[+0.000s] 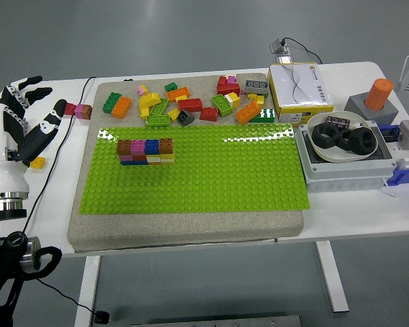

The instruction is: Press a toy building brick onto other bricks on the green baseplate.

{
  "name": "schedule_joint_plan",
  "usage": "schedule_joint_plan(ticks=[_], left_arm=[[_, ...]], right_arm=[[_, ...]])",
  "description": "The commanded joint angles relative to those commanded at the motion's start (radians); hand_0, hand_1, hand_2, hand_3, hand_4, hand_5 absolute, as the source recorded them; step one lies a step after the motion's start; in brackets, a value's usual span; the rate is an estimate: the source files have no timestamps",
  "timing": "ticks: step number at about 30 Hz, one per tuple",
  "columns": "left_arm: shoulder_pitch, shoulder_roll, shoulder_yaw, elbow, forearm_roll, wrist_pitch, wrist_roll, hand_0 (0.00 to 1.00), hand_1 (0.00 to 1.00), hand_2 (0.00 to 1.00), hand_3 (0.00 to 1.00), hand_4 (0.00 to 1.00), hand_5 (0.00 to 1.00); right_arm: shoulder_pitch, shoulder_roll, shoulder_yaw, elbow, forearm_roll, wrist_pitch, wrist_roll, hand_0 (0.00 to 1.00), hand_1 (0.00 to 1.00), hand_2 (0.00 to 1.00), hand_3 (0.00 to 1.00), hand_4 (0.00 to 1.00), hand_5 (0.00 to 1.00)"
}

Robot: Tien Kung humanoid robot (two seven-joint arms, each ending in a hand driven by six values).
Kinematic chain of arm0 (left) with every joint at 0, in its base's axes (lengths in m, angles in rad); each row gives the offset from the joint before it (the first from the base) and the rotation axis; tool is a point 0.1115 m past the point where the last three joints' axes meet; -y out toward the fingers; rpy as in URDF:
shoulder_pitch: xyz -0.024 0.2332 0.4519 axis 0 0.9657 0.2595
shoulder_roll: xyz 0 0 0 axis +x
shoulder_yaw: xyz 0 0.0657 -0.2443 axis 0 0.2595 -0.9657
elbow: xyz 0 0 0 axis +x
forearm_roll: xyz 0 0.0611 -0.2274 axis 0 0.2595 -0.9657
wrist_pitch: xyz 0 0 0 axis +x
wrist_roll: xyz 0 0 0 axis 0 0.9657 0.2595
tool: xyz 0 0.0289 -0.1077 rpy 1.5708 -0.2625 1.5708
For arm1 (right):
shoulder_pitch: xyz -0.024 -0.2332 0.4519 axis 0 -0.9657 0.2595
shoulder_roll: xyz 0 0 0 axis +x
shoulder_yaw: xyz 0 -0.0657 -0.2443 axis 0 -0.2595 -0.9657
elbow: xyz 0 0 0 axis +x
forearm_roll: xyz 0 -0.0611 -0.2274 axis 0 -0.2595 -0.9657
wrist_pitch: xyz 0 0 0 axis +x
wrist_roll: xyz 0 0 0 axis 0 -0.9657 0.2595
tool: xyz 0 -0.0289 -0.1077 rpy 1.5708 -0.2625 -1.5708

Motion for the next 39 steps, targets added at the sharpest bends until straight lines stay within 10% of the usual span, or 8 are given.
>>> schedule_joint_plan(ticks=[15,16,18,27,39], left_arm=[[0.003,-0.031,-0.074,0.068,-0.339,-0.252,0.068,0.685,0.621,0.574,0.692,0.917,0.375],[0.004,-0.03,-0.08,0.072,-0.36,-0.271,0.086,0.692,0.636,0.621,0.692,0.977,0.477],[0.003,-0.023,-0.092,0.079,-0.386,-0.306,0.128,0.692,0.636,0.621,0.692,0.977,0.477],[-0.038,0.042,-0.102,0.09,-0.213,-0.322,0.281,0.687,0.624,0.632,0.652,0.902,0.361],[-0.067,-0.002,-0.089,-0.006,0.123,-0.24,0.522,0.678,0.522,0.525,0.605,0.829,0.29]], right_arm=[[-0.015,-0.005,0.045,0.0,-0.001,-0.011,-0.013,0.603,0.567,0.498,0.624,0.64,0.752],[-0.016,-0.005,0.049,0.0,-0.001,-0.012,-0.014,0.269,0.4,0.457,0.614,0.64,0.75],[-0.016,-0.005,0.056,0.0,-0.003,-0.018,-0.012,0.269,0.4,0.457,0.614,0.64,0.75],[-0.013,0.001,0.05,0.0,0.006,-0.028,0.004,0.281,0.406,0.439,0.61,0.64,0.752],[-0.02,0.025,0.031,0.0,0.028,-0.034,0.011,0.296,0.419,0.441,0.599,0.638,0.753]])
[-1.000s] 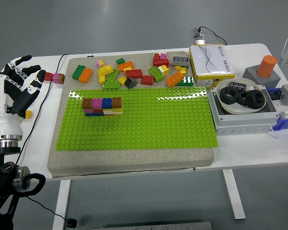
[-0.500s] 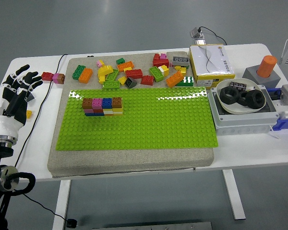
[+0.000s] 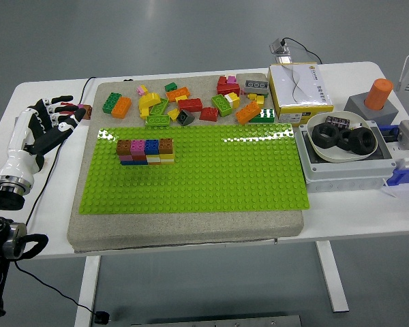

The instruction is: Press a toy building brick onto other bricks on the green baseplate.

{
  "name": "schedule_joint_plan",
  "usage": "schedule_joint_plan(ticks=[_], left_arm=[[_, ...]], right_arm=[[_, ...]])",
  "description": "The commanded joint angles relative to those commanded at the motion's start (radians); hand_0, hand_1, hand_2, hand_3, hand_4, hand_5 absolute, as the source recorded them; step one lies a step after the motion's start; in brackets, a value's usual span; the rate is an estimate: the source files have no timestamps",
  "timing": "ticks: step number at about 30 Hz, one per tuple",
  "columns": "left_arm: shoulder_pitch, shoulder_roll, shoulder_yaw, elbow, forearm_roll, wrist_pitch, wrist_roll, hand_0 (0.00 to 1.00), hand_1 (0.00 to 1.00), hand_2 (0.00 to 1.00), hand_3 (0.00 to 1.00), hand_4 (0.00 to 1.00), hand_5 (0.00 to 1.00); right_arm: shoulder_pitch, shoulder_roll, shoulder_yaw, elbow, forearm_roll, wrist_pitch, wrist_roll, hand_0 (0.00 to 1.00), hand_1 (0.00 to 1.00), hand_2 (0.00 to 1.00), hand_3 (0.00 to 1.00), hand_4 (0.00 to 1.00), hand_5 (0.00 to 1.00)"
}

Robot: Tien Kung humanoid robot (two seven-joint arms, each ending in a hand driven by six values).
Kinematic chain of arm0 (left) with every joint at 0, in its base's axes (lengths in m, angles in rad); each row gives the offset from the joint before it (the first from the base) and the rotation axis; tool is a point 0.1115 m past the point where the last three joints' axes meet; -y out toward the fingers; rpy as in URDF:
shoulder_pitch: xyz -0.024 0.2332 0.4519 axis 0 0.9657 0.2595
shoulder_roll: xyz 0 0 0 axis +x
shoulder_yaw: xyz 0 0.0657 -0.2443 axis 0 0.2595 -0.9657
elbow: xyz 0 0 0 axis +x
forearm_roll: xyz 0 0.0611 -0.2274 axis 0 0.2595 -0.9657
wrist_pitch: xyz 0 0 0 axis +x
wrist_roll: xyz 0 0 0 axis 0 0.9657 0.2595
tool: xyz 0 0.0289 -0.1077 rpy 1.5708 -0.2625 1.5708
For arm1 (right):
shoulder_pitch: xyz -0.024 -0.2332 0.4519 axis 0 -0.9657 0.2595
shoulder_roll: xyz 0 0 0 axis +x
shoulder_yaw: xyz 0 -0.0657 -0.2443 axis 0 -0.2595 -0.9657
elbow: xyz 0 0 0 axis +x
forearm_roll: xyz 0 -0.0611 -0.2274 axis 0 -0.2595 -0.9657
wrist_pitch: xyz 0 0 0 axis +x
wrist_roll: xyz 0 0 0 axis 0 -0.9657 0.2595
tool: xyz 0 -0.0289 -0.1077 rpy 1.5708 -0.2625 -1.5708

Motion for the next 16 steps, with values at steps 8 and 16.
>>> schedule_joint_plan(ticks=[8,16], left_arm=[[-0.008,-0.005,0.011,-0.019,0.177,0.038,0.028,0.673,0.514,0.516,0.594,0.794,0.256],[-0.002,-0.012,0.019,-0.015,0.114,0.052,-0.005,0.67,0.512,0.516,0.599,0.797,0.263]], right_arm=[[0.001,0.001,-0.007,0.0,0.007,0.001,0.001,0.302,0.42,0.439,0.599,0.636,0.755],[0.004,-0.002,-0.001,0.0,-0.003,0.001,0.001,0.306,0.421,0.439,0.6,0.637,0.756]])
